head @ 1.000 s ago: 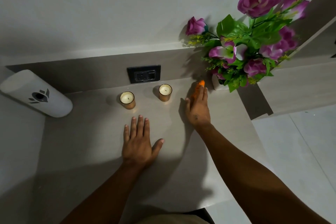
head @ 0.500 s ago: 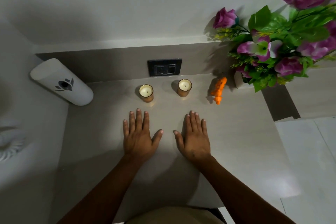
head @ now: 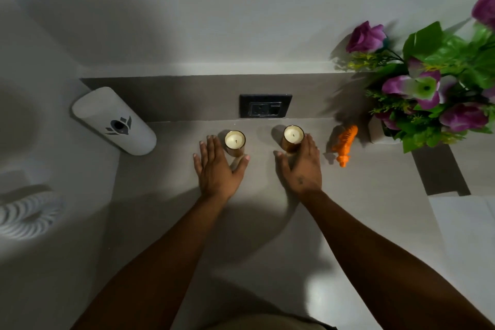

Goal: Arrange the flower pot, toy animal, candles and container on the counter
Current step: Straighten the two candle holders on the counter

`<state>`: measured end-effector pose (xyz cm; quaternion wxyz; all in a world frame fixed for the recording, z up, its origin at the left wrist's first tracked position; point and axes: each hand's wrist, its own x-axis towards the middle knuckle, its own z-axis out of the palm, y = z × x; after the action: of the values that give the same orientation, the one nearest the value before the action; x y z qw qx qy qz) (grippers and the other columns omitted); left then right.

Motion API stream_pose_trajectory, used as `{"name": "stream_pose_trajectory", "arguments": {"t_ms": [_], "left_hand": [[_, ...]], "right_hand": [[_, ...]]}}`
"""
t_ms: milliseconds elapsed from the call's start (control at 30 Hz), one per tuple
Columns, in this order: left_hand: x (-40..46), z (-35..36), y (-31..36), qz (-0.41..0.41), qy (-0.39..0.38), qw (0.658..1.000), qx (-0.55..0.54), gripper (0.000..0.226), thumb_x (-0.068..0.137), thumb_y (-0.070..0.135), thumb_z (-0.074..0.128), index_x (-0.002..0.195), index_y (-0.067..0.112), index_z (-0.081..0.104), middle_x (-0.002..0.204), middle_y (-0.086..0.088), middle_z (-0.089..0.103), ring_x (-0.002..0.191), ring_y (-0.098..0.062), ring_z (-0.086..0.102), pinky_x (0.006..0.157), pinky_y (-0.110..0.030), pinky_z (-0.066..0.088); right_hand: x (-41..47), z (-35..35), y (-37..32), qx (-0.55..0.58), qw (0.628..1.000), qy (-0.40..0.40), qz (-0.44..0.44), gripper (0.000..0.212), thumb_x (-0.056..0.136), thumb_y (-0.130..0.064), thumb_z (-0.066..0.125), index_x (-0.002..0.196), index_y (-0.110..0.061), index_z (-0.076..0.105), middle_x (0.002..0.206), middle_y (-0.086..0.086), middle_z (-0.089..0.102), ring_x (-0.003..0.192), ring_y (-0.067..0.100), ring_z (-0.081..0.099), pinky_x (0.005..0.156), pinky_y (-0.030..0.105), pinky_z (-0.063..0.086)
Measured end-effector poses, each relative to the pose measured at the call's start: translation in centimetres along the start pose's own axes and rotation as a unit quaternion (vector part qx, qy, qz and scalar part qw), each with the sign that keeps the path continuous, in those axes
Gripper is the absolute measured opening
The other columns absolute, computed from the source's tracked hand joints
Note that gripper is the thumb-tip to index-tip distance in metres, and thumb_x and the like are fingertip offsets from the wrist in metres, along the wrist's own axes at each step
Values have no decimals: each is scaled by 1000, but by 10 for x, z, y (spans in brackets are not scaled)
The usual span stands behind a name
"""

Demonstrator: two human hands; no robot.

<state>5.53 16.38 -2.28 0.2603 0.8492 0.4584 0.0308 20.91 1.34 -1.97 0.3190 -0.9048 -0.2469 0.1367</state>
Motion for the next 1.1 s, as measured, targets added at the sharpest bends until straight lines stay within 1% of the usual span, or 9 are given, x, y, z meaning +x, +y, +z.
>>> {"name": "stream_pose_trajectory", "arguments": {"t_ms": [67,167,267,333,433,700,767,900,1100], "left_hand": [[11,-2,1,5,15,1000,-14,104,91,76,47,162,13,7,172,-7,4,158,-23,-8,127,-50,-5],[24,-2,3,9,21,1000,-5,107,87,80,48,162,13,14,172,-7,10,158,-23,-4,127,-49,-6],[30,-2,3,24,34,999,-2,104,82,85,44,160,18,26,170,-5,20,158,-24,1,127,-51,-4],[33,-1,2,34,50,998,-7,97,80,85,42,155,24,35,168,-5,27,158,-25,6,127,-51,-2],[39,1,1,39,63,997,-4,88,81,84,45,150,29,41,166,-6,32,158,-27,10,127,-52,1],[48,1,3,30,58,998,11,93,80,86,41,152,28,40,167,-5,28,158,-26,8,127,-52,2],[48,0,3,27,52,998,15,91,81,86,43,153,29,40,168,-4,27,158,-26,7,127,-51,1],[48,-1,4,24,52,998,8,86,85,81,51,153,30,39,168,-3,27,158,-25,6,128,-51,1],[47,-1,5,24,51,998,11,87,85,80,52,154,28,38,169,-3,25,158,-25,5,128,-51,1]], "right_hand": [[13,2,-3,26,1000,14,8,85,92,-65,55,156,-21,19,165,6,23,151,30,18,121,52,25],[26,4,-3,43,999,25,17,84,89,-68,58,153,-29,20,164,4,25,151,32,20,119,55,27],[33,7,0,35,999,29,17,87,88,-69,59,154,-27,21,163,4,28,150,32,21,118,56,29],[34,9,2,27,999,38,19,88,87,-70,58,154,-25,22,162,4,31,150,32,23,117,56,31],[34,12,2,12,999,45,21,88,88,-72,56,154,-23,24,160,5,34,148,32,26,115,56,34],[33,13,4,10,998,52,21,87,88,-70,57,153,-20,27,157,7,38,146,33,31,113,57,37],[33,14,3,9,998,55,23,88,88,-71,56,153,-20,27,156,8,38,146,33,31,113,56,37],[34,13,4,-1,998,56,26,88,88,-71,56,152,-18,30,159,6,35,148,34,26,117,54,31],[36,13,5,-28,998,50,21,86,88,-70,56,151,-15,36,159,7,35,149,33,25,120,47,23]]}}
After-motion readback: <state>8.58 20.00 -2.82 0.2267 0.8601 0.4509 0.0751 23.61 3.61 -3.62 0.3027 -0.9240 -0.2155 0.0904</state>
